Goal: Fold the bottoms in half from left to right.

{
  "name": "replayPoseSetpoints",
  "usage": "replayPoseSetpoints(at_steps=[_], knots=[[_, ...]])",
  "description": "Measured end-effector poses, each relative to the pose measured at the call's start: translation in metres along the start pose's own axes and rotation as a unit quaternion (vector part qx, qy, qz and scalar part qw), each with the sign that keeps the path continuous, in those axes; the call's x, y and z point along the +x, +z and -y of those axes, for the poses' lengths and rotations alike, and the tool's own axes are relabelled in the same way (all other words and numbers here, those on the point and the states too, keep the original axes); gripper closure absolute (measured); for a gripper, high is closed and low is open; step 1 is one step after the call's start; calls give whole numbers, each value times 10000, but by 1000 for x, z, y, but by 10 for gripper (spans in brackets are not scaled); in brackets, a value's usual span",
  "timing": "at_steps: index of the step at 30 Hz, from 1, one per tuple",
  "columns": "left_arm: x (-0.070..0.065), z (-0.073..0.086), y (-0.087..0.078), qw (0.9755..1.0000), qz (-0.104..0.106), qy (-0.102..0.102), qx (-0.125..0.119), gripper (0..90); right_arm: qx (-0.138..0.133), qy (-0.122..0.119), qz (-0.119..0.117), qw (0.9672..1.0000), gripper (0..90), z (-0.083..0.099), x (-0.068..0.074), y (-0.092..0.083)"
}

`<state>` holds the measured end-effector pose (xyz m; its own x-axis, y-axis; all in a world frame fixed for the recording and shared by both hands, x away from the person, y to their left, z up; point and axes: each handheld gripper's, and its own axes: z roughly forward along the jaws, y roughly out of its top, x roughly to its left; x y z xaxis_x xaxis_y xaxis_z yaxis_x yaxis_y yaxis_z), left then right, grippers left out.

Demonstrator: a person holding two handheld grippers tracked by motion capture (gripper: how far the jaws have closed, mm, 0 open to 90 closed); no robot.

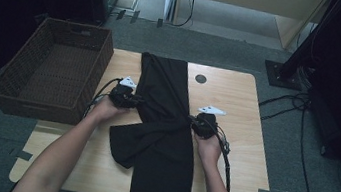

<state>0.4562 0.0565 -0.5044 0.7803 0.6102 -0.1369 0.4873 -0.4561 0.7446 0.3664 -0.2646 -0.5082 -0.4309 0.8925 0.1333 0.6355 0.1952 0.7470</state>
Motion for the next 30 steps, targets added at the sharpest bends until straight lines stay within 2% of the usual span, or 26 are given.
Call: replayPoseSetpoints(at_steps=[4,5,9,12,14,16,19,22,27,30], knots=[[-4,-9,5,9999,36,1,-143,678,65,-70,-94,9999,900,3,5,10],[-7,-14,13,9999,56,18,-85,670,47,-81,-124,9999,900,4,6,11],[-10,-15,29,10000,59,57,45,651,0,-95,-160,9998,893,4,7,12],[-10,-12,33,9999,22,60,101,664,9,-89,-158,9998,822,3,7,10],[-10,-12,32,9999,26,90,123,668,-132,-85,-246,9996,792,1,8,3],[-10,-12,32,9998,21,132,134,670,-333,-184,-311,9988,758,-4,13,-7],[-9,-12,32,9999,27,82,149,673,-542,-259,-530,9968,714,-10,25,-17],[-9,-12,32,9999,36,4,143,673,-541,-432,-735,9949,670,-10,43,-19],[-8,-13,30,9998,36,-6,216,673,-545,-731,-1042,9904,566,-10,73,-7],[-5,-12,28,9997,33,-51,222,674,-402,-866,-1139,9889,510,-8,87,5]])
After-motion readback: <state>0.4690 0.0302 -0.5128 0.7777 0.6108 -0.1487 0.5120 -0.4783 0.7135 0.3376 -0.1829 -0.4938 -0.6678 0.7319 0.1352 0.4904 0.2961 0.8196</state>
